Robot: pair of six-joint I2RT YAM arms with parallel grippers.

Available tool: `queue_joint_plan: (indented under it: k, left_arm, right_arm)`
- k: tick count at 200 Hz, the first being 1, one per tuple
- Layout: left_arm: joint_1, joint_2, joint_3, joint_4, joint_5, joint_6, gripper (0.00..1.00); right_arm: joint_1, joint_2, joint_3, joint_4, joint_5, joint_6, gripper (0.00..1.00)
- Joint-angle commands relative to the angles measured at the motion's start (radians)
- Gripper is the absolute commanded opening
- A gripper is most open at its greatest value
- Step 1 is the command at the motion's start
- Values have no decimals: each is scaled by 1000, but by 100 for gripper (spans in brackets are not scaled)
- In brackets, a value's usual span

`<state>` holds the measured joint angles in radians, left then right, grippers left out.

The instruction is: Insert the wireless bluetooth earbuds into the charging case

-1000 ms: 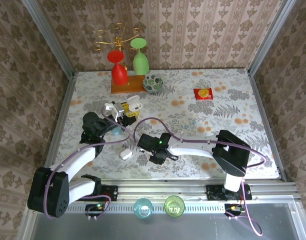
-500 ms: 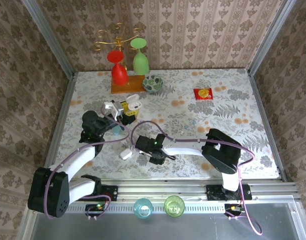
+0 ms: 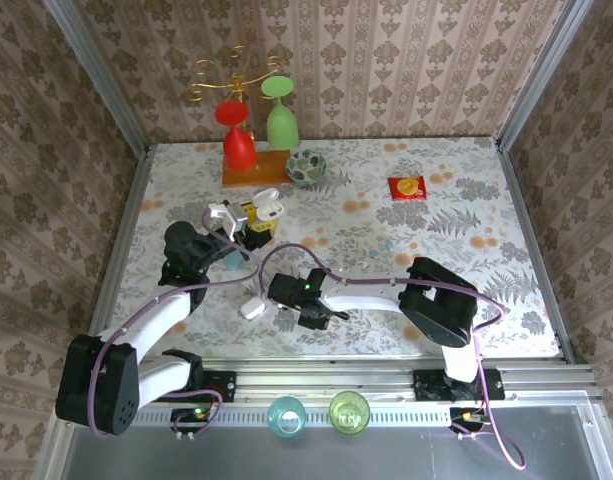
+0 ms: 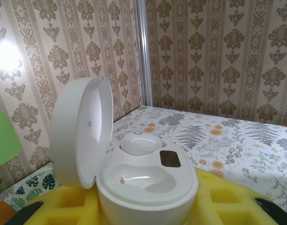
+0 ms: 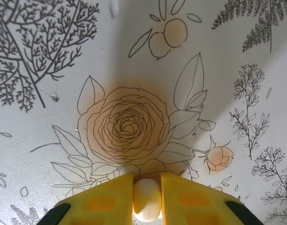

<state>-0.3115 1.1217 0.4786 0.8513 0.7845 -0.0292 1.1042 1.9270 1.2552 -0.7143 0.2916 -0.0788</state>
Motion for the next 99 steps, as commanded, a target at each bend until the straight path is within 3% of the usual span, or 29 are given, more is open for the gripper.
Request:
queue_joint_plan:
  k: [1, 99]
  left_arm:
    - [11, -11, 22, 30, 9, 3, 24]
    - [11, -5, 26, 27, 9, 4, 24]
  right_arm:
    - [-15, 37, 20, -71, 73, 34, 20]
    - [-166, 30, 77, -226, 15, 332, 21]
